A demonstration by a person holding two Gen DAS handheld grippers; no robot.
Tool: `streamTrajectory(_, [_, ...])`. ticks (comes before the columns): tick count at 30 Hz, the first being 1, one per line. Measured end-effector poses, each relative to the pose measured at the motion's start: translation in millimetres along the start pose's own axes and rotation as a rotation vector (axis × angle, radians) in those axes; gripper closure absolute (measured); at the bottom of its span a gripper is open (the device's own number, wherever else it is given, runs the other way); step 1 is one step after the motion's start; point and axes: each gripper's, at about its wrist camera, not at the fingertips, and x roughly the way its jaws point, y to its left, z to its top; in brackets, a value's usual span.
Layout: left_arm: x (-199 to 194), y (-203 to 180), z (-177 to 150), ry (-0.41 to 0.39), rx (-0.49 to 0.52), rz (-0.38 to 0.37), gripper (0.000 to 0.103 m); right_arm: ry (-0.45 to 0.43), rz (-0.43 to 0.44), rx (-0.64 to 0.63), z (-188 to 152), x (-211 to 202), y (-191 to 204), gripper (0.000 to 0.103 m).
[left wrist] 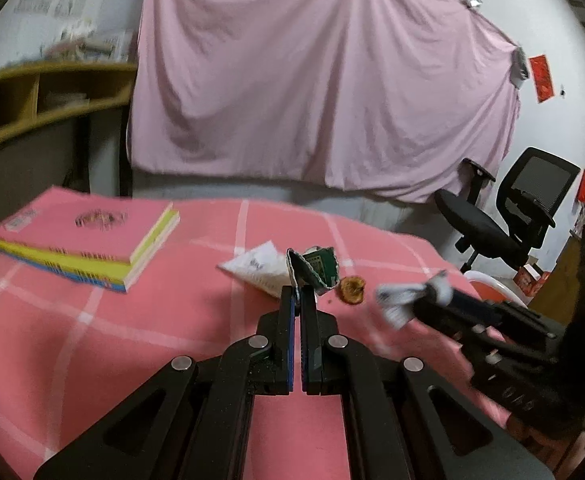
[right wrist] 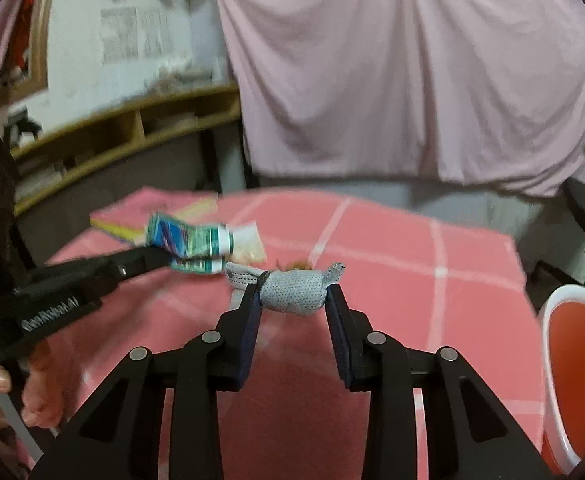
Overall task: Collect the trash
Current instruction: 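Lift green wrapper and grey scrap and carry them toward the orange bucket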
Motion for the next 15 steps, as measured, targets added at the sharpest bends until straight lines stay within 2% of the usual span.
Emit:
streamTrajectory(4, [-19,-17,-6,-0.098,0.066,0.017,0.102,-0.155,-0.012,0.02,-2,-33,-6,0.072])
streamTrajectory(7, [-31,-29,-11,-0.157,0.095,-0.004,0.102,-0.251,-0.019,0.018,-3,-55,-7,0.072])
streamTrajectory(15, [-45,-75,-14,-0.254,0.181,-0.034,0.102,-0.422,-0.108,-0.036,-4,-103,-9,0.072])
